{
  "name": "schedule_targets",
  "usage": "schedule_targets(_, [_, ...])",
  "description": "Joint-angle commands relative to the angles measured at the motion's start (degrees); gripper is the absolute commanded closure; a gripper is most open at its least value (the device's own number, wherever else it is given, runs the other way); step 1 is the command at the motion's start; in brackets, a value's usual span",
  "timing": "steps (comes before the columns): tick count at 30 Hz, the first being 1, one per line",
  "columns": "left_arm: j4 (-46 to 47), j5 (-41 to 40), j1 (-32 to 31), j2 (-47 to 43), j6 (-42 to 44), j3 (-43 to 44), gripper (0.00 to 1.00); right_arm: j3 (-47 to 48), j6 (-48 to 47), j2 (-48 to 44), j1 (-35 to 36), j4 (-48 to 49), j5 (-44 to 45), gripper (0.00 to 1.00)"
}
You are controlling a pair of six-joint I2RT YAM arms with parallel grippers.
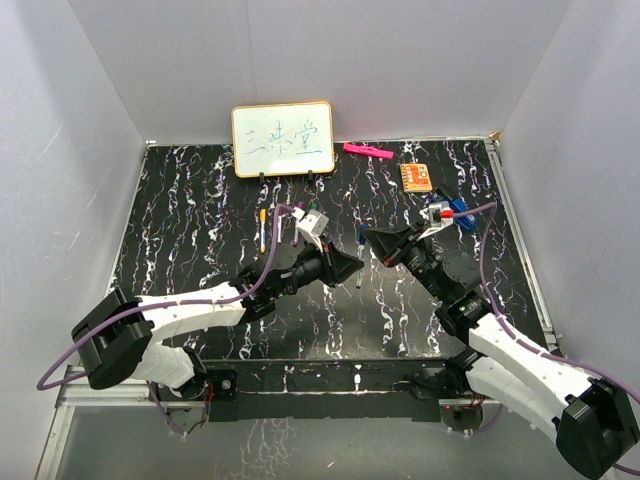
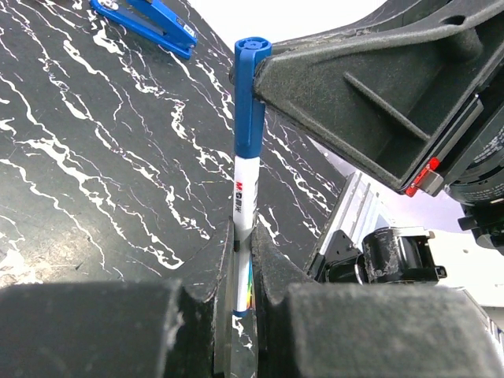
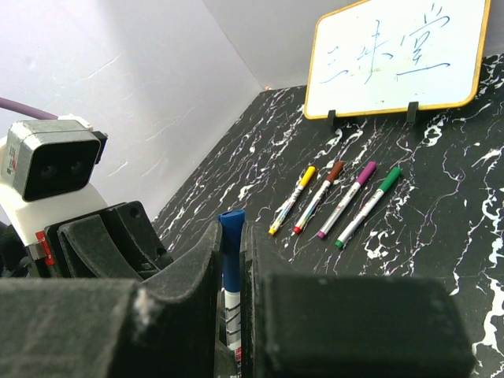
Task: Insert the pens into the pen caps
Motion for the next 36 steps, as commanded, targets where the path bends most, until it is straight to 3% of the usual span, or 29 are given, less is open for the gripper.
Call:
schedule_targets(1, [10.1, -3.3, 2.2, -2.9, -1.5, 2.6, 1.0, -1.1, -0.5, -0.3, 0.9, -1.6, -4.3, 1.0])
schedule_targets(15, [5.8, -2.9, 4.8, -3.1, 3.1, 6.7, 1.0, 4.1, -5.4, 5.2, 3.2, -14.9, -5.2, 1.0])
schedule_targets(26, [14.2, -2.9, 9.1, -4.4, -0.4, 4.3, 1.0, 2.8, -8.2, 7.6, 13.1, -17.5, 1.6, 1.0])
schedule_targets(36, [17.1, -0.8, 15.0, -9.7, -4.0, 1.7, 1.0, -0.7, -8.5, 7.1, 13.8, -19.0, 4.9, 1.0])
